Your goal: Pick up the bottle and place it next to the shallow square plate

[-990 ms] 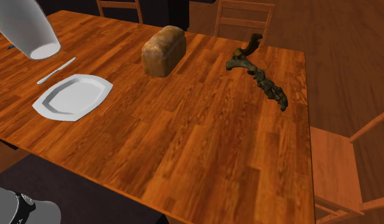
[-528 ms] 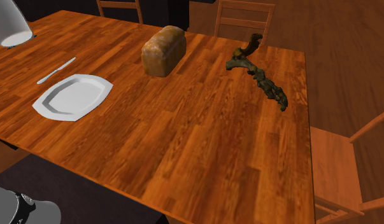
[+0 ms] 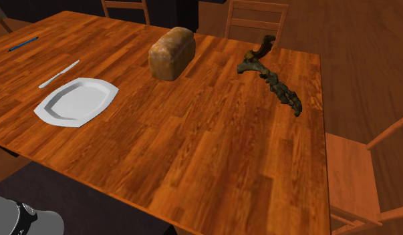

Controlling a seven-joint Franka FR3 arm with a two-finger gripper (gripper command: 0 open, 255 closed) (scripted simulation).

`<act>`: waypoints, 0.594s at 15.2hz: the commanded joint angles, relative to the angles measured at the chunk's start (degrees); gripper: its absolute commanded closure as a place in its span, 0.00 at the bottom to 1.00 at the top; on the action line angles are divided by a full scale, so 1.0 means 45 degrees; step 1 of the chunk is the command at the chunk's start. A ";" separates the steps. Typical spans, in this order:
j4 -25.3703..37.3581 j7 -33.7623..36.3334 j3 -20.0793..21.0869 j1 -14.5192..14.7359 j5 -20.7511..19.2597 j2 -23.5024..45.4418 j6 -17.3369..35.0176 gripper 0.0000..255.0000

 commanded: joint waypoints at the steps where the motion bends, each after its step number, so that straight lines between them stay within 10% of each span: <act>1: 0.1305 0.1194 0.1060 0.0193 -0.0822 0.1278 -0.0357 1.00; 6: 0.5438 0.4379 0.2982 0.3061 -0.4552 0.5479 -0.2114 1.00; 9: 0.4004 0.4040 0.2796 0.2297 -0.3689 0.4637 -0.1169 1.00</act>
